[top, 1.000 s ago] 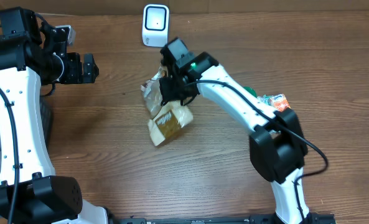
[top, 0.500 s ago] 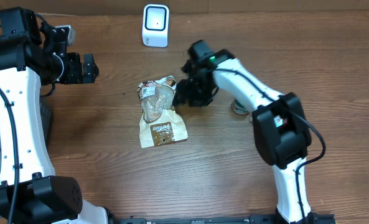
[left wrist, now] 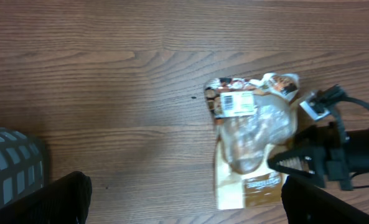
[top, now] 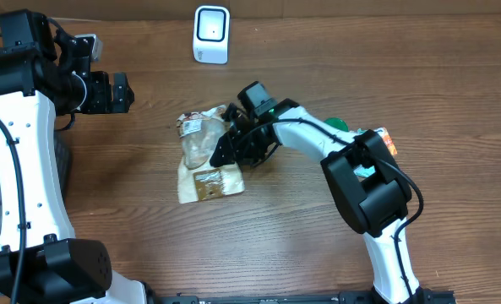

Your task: Scan the item barcode

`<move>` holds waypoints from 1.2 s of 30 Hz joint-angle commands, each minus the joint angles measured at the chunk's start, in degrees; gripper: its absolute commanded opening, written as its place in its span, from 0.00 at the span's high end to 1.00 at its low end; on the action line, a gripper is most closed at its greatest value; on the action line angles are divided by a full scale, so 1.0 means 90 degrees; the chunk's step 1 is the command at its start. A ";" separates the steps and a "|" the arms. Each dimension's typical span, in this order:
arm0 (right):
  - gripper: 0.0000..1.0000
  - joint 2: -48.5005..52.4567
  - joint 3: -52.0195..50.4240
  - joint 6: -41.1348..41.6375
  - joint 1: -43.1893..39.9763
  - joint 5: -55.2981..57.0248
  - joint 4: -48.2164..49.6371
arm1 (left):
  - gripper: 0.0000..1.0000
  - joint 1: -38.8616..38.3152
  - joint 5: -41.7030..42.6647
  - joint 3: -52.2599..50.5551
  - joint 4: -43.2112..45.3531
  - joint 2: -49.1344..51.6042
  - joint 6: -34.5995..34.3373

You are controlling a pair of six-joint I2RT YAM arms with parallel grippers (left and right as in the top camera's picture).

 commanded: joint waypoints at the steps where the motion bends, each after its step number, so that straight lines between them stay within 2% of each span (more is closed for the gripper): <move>1: 0.69 -0.0097 -0.0095 0.0896 0.0010 0.0148 0.0243 | 0.00 -0.0041 0.0049 0.0100 0.0010 -0.0073 0.0138; 3: 0.78 -0.0097 -0.0097 0.0991 0.0010 0.0355 0.0245 | 0.00 -0.0041 0.0049 0.0100 0.0010 -0.0073 0.0141; 10: 0.96 -0.0097 -0.0097 0.1013 0.0007 0.0279 0.0291 | 0.00 -0.0041 0.0049 0.0100 0.0010 -0.0073 0.0141; 18: 0.96 -0.0100 -0.0095 0.0797 -0.0092 -0.0318 0.0656 | 0.00 -0.0041 0.0049 0.0100 0.0010 -0.0073 0.0138; 19: 0.95 -0.0100 -0.0095 0.0801 -0.0141 -0.0318 0.0653 | 0.00 -0.0041 0.0049 0.0100 0.0007 -0.0073 0.0138; 24: 0.63 -0.0100 -0.0095 0.1013 -0.0593 -0.0328 0.0639 | 0.00 -0.0041 0.0049 0.0100 0.0010 -0.0073 0.0141; 29: 0.44 -0.0097 -0.0097 0.1156 -0.1059 -0.0352 0.0869 | 0.00 -0.0041 0.0049 0.0100 0.0010 -0.0073 0.0141; 36: 0.42 0.0032 -0.0104 0.1593 -0.0602 -0.0170 0.1489 | 0.00 -0.0041 0.0049 0.0100 0.0010 -0.0073 0.0141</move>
